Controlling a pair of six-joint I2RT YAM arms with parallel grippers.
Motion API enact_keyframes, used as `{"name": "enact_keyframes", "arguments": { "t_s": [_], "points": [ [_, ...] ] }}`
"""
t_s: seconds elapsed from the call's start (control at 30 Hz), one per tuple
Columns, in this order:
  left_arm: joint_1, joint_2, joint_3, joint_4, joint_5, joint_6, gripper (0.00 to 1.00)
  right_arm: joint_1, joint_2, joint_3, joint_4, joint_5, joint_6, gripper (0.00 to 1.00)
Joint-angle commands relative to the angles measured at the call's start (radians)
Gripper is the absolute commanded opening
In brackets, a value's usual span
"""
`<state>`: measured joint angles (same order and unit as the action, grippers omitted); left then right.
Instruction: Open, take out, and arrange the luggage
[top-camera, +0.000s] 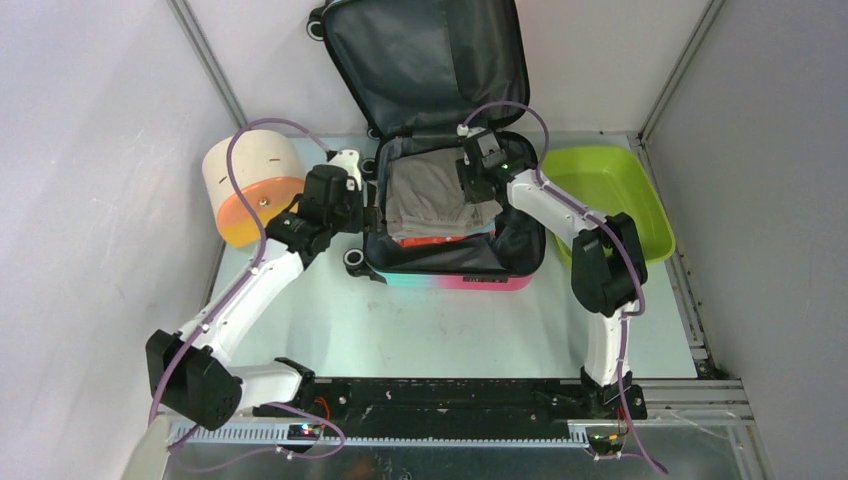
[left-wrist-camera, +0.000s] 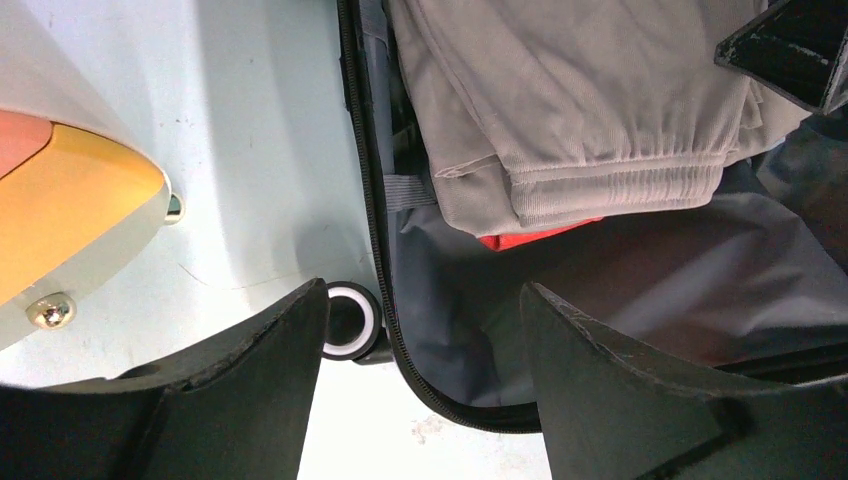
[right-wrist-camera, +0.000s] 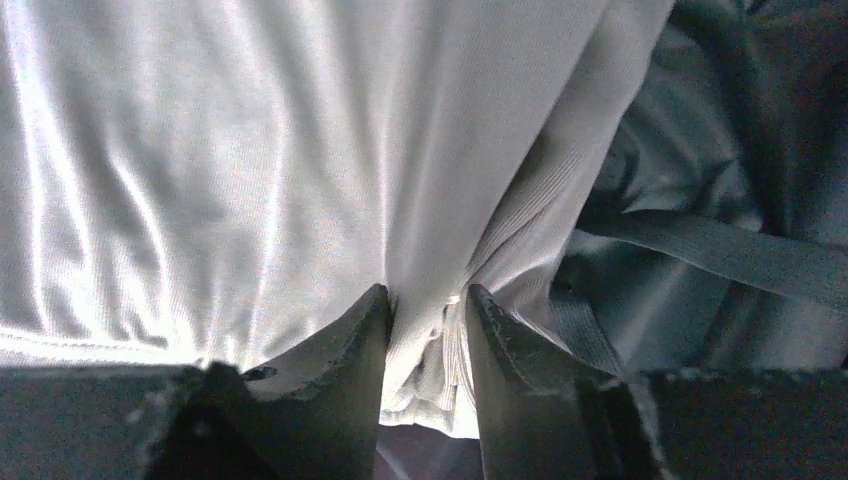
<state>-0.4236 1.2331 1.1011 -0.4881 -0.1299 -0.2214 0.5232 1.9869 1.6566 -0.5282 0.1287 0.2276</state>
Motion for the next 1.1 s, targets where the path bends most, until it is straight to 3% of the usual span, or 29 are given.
{"name": "enact_keyframes", "arguments": {
  "t_s": [0.0,0.07,0.13,0.17,0.33,0.67,0.9,1.07],
  "points": [
    [-0.008,-0.009,-0.002,0.010,-0.008,-0.049,0.76,0.031,-0.018,0.041,-0.013,0.014,-0.039,0.33],
    [-0.012,-0.019,-0.024,0.025,0.007,-0.064,0.76,0.037,-0.009,0.038,-0.006,0.003,-0.030,0.30],
    [-0.016,-0.026,-0.039,0.028,0.009,-0.069,0.76,0.039,0.004,0.044,-0.014,0.011,-0.014,0.33],
    [-0.016,-0.027,-0.042,0.027,0.008,-0.070,0.76,0.040,0.009,0.046,-0.021,0.016,-0.005,0.39],
    [-0.017,-0.039,-0.056,0.013,-0.011,-0.059,0.76,0.043,0.020,0.040,-0.038,0.053,0.020,0.50],
    [-0.018,-0.038,-0.075,0.019,-0.013,-0.062,0.76,0.026,-0.013,0.016,-0.040,0.055,0.054,0.86],
    [-0.018,-0.046,-0.099,0.027,-0.049,-0.059,0.76,0.005,0.014,-0.030,-0.021,-0.003,0.096,0.87],
    [-0.018,-0.042,-0.092,0.026,-0.050,-0.054,0.76,0.008,0.030,-0.038,-0.006,0.000,0.096,0.80]
  ]
}}
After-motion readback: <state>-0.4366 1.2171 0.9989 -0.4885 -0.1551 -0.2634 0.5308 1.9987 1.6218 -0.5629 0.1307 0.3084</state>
